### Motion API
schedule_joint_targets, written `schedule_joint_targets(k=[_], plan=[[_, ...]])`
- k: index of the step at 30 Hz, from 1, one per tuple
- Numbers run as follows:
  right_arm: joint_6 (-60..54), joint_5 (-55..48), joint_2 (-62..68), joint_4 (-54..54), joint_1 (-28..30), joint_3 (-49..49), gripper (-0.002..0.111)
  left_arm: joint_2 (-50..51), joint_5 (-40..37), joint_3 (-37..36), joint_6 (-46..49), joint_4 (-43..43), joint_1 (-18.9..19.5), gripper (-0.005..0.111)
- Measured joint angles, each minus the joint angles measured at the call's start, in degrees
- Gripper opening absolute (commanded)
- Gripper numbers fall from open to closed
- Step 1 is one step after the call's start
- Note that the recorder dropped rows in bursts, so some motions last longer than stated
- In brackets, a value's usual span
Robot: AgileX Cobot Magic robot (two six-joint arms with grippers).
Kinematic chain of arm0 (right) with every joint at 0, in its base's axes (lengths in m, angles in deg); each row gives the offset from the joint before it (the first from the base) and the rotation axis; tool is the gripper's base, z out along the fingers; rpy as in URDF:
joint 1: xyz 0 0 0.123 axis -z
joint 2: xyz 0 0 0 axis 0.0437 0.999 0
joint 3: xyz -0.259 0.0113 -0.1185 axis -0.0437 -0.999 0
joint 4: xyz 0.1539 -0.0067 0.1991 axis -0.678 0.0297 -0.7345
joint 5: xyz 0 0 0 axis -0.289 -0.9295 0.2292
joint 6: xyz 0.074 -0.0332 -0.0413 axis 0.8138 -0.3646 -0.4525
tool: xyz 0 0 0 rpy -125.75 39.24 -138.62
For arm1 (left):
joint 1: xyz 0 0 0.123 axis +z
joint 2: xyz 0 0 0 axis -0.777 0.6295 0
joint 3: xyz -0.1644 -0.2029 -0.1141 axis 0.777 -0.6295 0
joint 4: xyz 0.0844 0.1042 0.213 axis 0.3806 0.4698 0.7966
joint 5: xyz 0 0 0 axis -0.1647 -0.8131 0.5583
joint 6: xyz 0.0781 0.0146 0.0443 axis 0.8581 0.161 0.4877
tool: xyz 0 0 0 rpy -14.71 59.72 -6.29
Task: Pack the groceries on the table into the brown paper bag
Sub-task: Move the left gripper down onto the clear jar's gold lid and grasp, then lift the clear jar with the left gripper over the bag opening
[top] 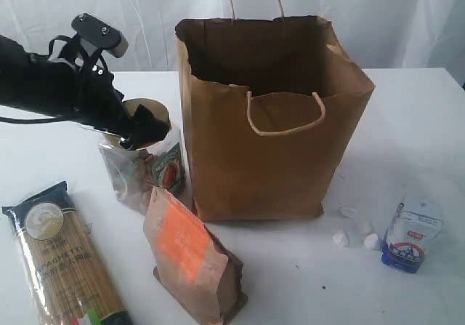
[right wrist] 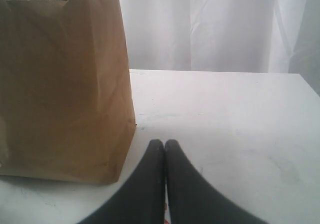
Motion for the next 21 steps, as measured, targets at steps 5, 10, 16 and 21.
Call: schedule_joint_targets(k=[5, 10, 16, 21], plan=[[0.0, 0.0, 0.0, 0.0, 0.0, 0.0, 0.000, -4.3, -4.0, -0.9, -1.4, 3.4, 0.0, 0.000], [0.0, 0.0, 0.0, 0.0, 0.0, 0.0, 0.000, -13.5, -4.6, -0.9, -6.2, 9.3, 0.6, 0.000], [0.0, 0.0, 0.0, 0.0, 0.0, 0.0, 0.000, -23.9, -8.9, -0.9, -18.4, 19.8, 5.4, 0.000], [0.0, 0.0, 0.0, 0.0, 0.0, 0.0, 0.000, -29.7, -14.4, 3.3, -22.0, 21.8, 7.0, 0.000]])
